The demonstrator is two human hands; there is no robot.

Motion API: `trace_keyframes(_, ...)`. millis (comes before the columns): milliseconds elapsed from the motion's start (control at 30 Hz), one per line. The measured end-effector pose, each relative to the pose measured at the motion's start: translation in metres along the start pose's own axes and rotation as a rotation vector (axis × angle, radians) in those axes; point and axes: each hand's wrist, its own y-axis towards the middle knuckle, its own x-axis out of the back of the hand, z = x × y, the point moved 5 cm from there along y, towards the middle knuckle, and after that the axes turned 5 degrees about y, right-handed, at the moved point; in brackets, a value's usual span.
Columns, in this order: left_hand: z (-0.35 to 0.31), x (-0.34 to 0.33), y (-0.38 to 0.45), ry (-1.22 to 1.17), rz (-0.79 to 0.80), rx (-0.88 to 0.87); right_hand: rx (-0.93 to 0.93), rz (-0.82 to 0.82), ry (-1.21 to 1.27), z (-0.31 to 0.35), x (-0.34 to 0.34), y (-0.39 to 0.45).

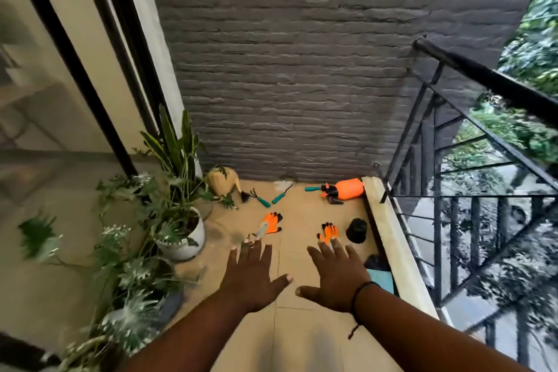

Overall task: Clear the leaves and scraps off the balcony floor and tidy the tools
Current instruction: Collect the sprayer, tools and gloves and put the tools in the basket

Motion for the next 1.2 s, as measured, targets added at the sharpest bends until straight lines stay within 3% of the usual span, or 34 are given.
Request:
trace_keyframes(267,0.011,0.016,0.124,-0.036,0.079,0.052,0.007,0.037,0.049,-0.047,0.008,0.121)
trace_keyframes(633,0.056,0.061,0.245,-0.102,0.110,0.199,0.167,0.104,-0.103,-0.072,0.065,0.293)
trace_keyframes(867,0.123,0.064,0.308,-0.109,0.131,0.210,0.215,0.110,-0.144,-0.041,0.092,0.389)
trace_keyframes(1200,0.249,0.106,0.442,-0.067,0.122,0.185,0.131,0.126,-0.119,-0.009,0.145,0.526)
